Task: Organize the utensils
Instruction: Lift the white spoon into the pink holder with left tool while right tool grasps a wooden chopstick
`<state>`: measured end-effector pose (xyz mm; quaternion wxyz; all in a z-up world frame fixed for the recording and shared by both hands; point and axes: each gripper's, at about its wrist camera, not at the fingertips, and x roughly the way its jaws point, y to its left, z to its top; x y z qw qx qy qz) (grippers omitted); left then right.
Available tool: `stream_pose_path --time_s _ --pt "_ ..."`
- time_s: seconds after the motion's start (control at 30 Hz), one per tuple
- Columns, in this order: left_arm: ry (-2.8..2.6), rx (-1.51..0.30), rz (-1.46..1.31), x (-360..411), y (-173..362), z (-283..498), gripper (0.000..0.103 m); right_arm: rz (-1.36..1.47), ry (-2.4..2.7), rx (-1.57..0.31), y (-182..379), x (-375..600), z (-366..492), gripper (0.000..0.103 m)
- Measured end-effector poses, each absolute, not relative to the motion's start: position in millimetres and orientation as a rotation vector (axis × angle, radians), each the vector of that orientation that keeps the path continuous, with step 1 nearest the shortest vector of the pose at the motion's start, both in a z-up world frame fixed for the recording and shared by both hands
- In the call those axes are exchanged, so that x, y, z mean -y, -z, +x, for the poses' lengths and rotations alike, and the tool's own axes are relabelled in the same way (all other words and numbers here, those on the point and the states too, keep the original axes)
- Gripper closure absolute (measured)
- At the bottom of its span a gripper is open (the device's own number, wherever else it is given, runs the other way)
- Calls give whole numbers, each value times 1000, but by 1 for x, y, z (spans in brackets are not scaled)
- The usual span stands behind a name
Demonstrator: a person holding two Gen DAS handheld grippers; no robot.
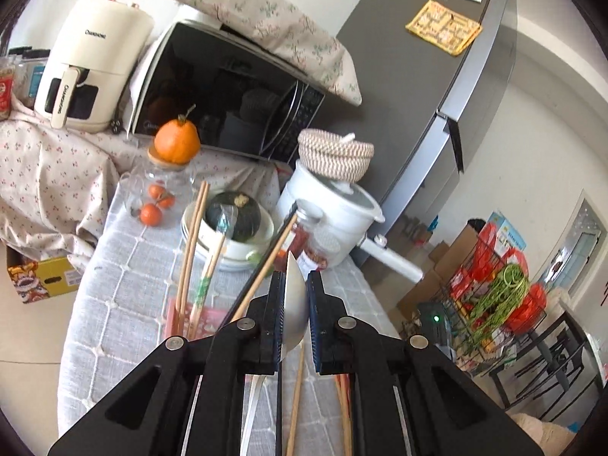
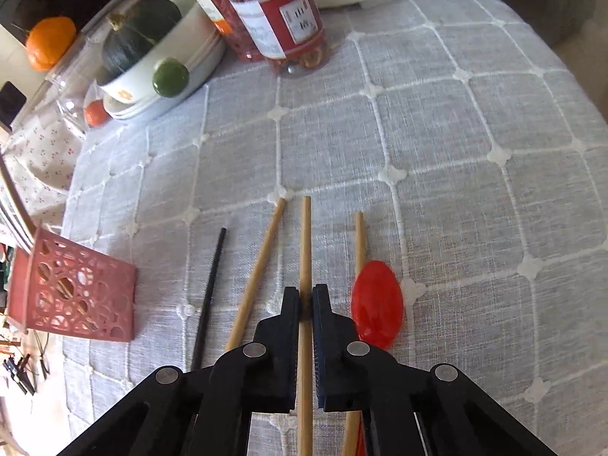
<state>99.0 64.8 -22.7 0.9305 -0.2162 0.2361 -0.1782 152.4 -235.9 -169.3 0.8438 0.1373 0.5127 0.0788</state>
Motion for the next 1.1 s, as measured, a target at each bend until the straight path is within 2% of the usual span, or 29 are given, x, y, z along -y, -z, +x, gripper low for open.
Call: stream_pose_path --time_s 0.13,0.33,0.8,0.97,1.03,1.1 --pt "348 -378 -480 -74 10 110 91 305 -212 -988 141 239 138 98" --pt "356 -322 -467 -71 8 137 91 305 -267 -885 115 229 127 98" --pt "299 -352 -401 -69 44 176 91 278 -350 -773 87 212 109 98" --pt "288 -448 -403 -71 60 180 90 272 -360 -756 79 211 99 98" --pt "283 -495 -402 -72 61 178 84 267 -365 -744 74 211 95 98" --pt "269 -542 -401 -72 62 174 64 262 -366 -730 69 210 92 98"
